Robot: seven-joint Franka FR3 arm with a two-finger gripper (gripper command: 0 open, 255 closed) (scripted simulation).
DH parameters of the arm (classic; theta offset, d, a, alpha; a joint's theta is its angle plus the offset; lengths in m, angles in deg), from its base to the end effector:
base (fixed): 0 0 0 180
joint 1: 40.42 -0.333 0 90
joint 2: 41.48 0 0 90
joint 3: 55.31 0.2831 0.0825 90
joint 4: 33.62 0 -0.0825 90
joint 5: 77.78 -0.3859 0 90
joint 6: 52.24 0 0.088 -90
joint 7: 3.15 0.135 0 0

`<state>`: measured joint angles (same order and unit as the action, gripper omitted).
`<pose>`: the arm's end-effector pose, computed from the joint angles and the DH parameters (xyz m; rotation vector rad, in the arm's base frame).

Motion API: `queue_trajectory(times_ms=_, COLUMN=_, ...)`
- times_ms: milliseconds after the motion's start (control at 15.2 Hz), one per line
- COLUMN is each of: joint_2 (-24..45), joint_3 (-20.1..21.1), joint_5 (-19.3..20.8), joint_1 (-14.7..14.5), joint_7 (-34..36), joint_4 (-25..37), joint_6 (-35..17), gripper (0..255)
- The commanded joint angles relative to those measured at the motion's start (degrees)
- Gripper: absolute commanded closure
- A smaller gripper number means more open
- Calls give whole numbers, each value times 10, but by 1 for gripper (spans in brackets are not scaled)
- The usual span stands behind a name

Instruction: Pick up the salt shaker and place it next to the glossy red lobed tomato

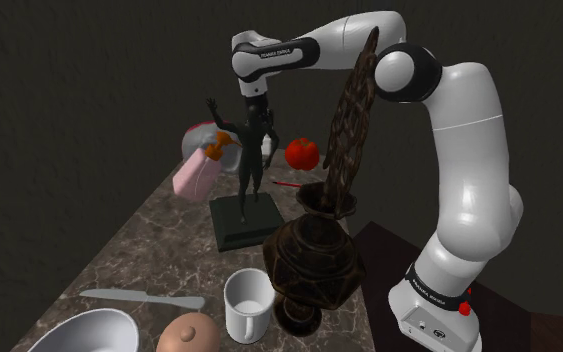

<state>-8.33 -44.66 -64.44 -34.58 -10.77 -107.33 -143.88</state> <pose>0.6683 0.0044 0.3441 2.9758 0.3543 -0.3905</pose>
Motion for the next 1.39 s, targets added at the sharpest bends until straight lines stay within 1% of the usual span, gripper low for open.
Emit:
queue_trajectory(times_ms=0, joint_2=3, joint_3=0, joint_5=1, joint_1=0, joint_7=2, joint_4=-9, joint_6=-12, gripper=255)
queue_trajectory(times_ms=660, joint_2=23, joint_3=-2, joint_5=6, joint_1=2, joint_7=13, joint_4=-57, joint_6=-79, gripper=255)
queue_trajectory(times_ms=1188, joint_2=23, joint_3=-3, joint_5=5, joint_1=2, joint_7=13, joint_4=-57, joint_6=-79, gripper=255)
queue_trajectory(times_ms=1254, joint_2=22, joint_3=-3, joint_5=5, joint_1=3, joint_7=14, joint_4=-65, joint_6=-87, gripper=0)
queue_trajectory(times_ms=1320, joint_2=17, joint_3=-4, joint_5=5, joint_1=5, joint_7=12, joint_4=-73, joint_6=-89, gripper=0)
